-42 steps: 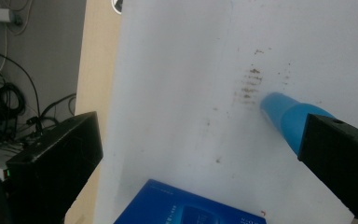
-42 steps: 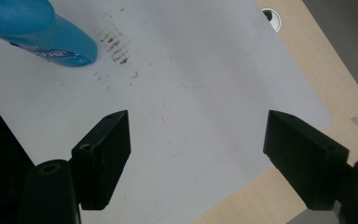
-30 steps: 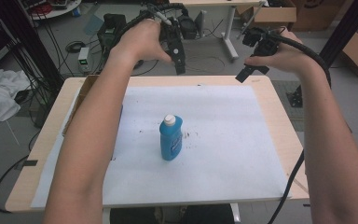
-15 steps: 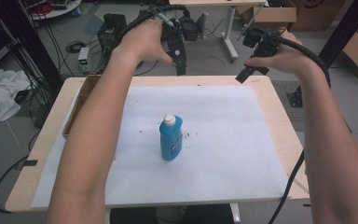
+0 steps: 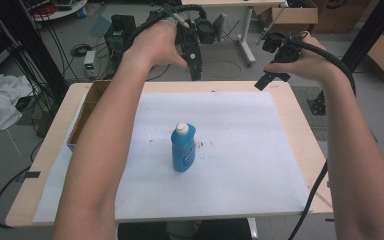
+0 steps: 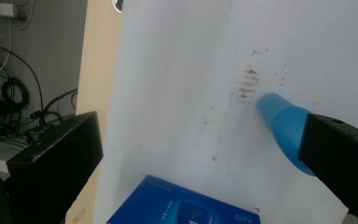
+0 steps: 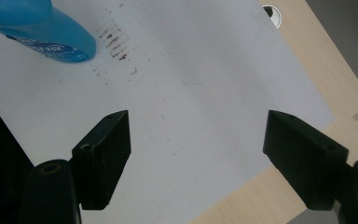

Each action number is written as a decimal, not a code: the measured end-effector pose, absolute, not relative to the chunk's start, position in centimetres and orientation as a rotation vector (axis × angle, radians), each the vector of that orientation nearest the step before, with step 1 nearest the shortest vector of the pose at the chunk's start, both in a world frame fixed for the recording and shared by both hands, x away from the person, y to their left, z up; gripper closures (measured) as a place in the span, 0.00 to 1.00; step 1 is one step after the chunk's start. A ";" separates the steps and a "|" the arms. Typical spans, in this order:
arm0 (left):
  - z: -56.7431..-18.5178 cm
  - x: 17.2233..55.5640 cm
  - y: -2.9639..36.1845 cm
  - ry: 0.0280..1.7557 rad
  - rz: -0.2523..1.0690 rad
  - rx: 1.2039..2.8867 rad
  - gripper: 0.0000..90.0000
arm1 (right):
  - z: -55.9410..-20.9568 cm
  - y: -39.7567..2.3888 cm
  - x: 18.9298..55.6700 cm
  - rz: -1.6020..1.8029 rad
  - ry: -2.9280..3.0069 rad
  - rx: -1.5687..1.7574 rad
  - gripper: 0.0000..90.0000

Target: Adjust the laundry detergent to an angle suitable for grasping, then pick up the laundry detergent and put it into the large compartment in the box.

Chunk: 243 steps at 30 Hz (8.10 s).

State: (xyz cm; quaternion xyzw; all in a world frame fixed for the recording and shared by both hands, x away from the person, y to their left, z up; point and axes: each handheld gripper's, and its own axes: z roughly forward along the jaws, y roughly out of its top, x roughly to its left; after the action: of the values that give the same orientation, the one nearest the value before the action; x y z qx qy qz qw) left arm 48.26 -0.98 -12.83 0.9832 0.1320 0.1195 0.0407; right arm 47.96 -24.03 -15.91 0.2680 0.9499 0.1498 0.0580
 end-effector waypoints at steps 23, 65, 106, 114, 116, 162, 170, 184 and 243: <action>-12.6 47.3 0.2 0.482 0.357 3.028 0.00 | -16.3 -23.6 47.9 0.452 2.888 0.799 0.25; -18.8 40.5 3.0 1.198 0.274 2.774 0.01 | -18.5 -22.5 46.8 0.442 2.896 0.777 0.24; -26.5 39.7 0.7 1.267 0.157 2.796 0.00 | -19.4 -21.6 46.5 0.434 2.904 0.746 0.25; -27.2 39.7 0.4 1.281 0.160 2.801 0.01 | -19.6 -21.5 46.6 0.428 2.908 0.745 0.25; -27.6 39.7 0.4 1.276 0.160 2.822 0.01 | -19.6 -21.5 46.6 0.427 2.898 0.751 0.25; -29.1 40.3 0.2 1.359 0.149 2.858 0.21 | -20.0 -20.9 46.8 0.402 2.916 0.756 0.25; -29.0 40.4 0.4 1.370 0.113 2.834 0.23 | -20.0 -21.1 46.9 0.397 2.916 0.762 0.25; -28.8 40.4 0.3 1.395 0.086 2.819 0.27 | -20.1 -21.0 46.7 0.401 2.921 0.749 0.25; -24.0 40.4 1.8 1.239 0.059 2.914 0.42 | -20.3 -21.1 46.8 0.413 2.922 0.750 0.26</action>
State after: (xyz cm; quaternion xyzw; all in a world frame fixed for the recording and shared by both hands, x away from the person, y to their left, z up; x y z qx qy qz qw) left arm 40.42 1.81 -24.01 0.9200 0.3913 0.0185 -0.0125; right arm 46.82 -21.15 -20.33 0.2461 0.9585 0.1354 0.0484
